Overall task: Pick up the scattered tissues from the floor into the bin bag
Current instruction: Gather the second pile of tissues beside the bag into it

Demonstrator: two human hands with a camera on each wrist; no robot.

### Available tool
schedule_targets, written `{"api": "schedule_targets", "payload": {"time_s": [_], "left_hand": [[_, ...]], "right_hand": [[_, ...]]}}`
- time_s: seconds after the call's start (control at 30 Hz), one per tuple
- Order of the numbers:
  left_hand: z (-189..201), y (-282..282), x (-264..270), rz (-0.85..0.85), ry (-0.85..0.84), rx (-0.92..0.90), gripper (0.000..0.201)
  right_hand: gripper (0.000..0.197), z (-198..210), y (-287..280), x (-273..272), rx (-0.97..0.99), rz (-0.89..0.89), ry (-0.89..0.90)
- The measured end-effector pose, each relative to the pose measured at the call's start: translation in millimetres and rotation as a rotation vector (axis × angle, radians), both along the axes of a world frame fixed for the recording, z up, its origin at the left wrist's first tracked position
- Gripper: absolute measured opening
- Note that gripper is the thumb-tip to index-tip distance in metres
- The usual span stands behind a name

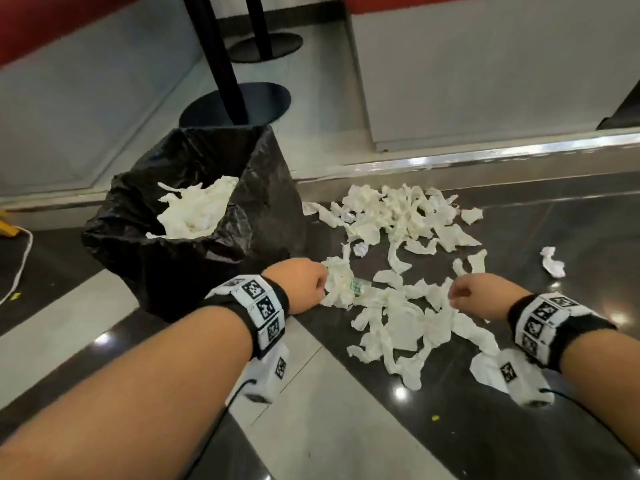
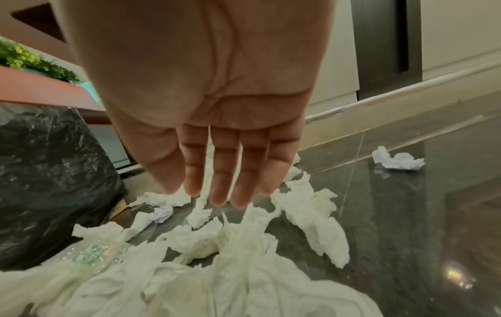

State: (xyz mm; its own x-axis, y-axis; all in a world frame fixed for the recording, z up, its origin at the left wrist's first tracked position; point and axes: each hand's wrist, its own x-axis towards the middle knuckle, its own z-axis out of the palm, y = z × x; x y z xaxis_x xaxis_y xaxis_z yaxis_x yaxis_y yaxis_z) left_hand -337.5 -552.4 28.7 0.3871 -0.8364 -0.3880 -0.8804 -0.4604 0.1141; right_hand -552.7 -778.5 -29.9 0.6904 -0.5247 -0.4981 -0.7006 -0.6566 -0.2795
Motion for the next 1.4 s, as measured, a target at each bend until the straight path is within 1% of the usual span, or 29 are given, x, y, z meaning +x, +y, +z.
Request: {"api": "schedule_targets", "payload": {"time_s": [0.07, 0.13, 0.2, 0.27, 0.3, 0.37, 0.4, 0.47, 0.5, 0.57, 0.67, 0.73, 0.77, 0.83, 0.9, 1.0, 1.03, 1.1, 1.13, 1.2, 1.27, 1.33, 1.4], "left_hand": [[-37.1, -22.2, -14.6, 0.085, 0.010, -0.045, 0.025], [-72.0, -37.6, -24.9, 0.119, 0.000, -0.045, 0.042], [-101.8, -49.7, -30.2, 0.149, -0.037, -0.041, 0.055], [-129.5, -58.8, -30.8, 0.260, 0.003, -0.020, 0.060], [-142.2, -62.0, -31.1, 0.319, 0.049, 0.015, 0.060], [-161.9, -60.5, -36.8, 0.402, 0.144, 0.079, 0.049], [-166.6, -56.9, -42.5, 0.435, 0.159, 0.075, 0.041], [-168.7, -50.6, -52.3, 0.484, 0.125, 0.014, 0.026], [-167.5, -48.0, -55.6, 0.489, 0.115, 0.003, 0.024], [-159.7, -45.2, -60.7, 0.477, 0.133, 0.031, 0.027], [-135.1, -43.3, -66.7, 0.446, 0.158, 0.031, 0.029], [-112.1, -42.9, -70.6, 0.402, 0.140, 0.026, 0.033], [-99.7, -41.8, -71.9, 0.374, 0.119, 0.014, 0.030], [-71.8, -37.6, -73.2, 0.309, 0.073, -0.035, 0.020], [-44.7, -30.2, -70.9, 0.277, 0.051, -0.071, 0.016], [-3.7, -13.6, -61.5, 0.265, 0.033, -0.071, 0.012], [9.6, -6.1, -58.1, 0.268, 0.036, -0.066, 0.011], [35.4, 11.7, -53.2, 0.280, 0.039, -0.087, 0.014], [46.4, 21.4, -50.5, 0.295, 0.040, -0.103, 0.020], [63.1, 42.0, -45.4, 0.323, 0.076, -0.096, 0.034], [71.7, 61.4, -40.9, 0.309, 0.102, -0.042, 0.043], [72.9, 78.3, -35.5, 0.322, 0.119, 0.000, 0.041], [70.1, 89.1, -32.6, 0.361, 0.145, -0.021, 0.027]], "right_hand": [[0.001, -4.1, -6.6, -7.7, 0.036, -0.014, -0.073], [0.001, -5.4, -11.4, -22.6, 0.091, -0.031, -0.130], [0.005, -3.3, -15.2, -41.5, 0.129, -0.030, -0.151], [0.008, -2.6, -17.3, -61.3, 0.160, -0.035, -0.155], [0.008, -2.1, -18.5, -70.9, 0.174, -0.046, -0.157], [0.010, -2.2, -19.5, -85.2, 0.204, -0.063, -0.159], [0.010, -3.2, -19.7, -89.5, 0.216, -0.071, -0.155], [0.009, -5.7, -21.8, -90.4, 0.221, -0.074, -0.157], [0.009, -6.8, -22.1, -87.3, 0.224, -0.070, -0.160], [0.009, -11.6, -21.4, -76.3, 0.235, -0.051, -0.186], [0.009, -23.0, -14.9, -55.2, 0.231, -0.024, -0.253], [0.015, -32.6, -6.9, -43.0, 0.193, 0.019, -0.261], [0.022, -38.0, -1.9, -37.8, 0.162, 0.060, -0.255], [0.037, -45.8, 10.5, -27.7, 0.111, 0.170, -0.240], [0.050, -52.3, 26.7, -17.2, 0.075, 0.296, -0.214], [0.065, -63.5, 54.5, -3.0, -0.040, 0.565, -0.124], [0.069, -68.3, 63.1, 0.0, -0.070, 0.647, -0.078], [0.076, -77.8, 77.5, 2.9, -0.096, 0.758, 0.021], [0.078, -80.8, 82.4, 3.5, -0.105, 0.795, 0.050], [0.077, -83.8, 88.7, 4.9, -0.120, 0.848, 0.066], [0.068, -84.2, 90.9, 6.0, -0.117, 0.894, 0.065], [0.052, -81.6, 89.7, 5.0, -0.106, 0.955, 0.080], [0.039, -79.2, 86.9, 0.6, -0.084, 0.972, 0.088]]}}
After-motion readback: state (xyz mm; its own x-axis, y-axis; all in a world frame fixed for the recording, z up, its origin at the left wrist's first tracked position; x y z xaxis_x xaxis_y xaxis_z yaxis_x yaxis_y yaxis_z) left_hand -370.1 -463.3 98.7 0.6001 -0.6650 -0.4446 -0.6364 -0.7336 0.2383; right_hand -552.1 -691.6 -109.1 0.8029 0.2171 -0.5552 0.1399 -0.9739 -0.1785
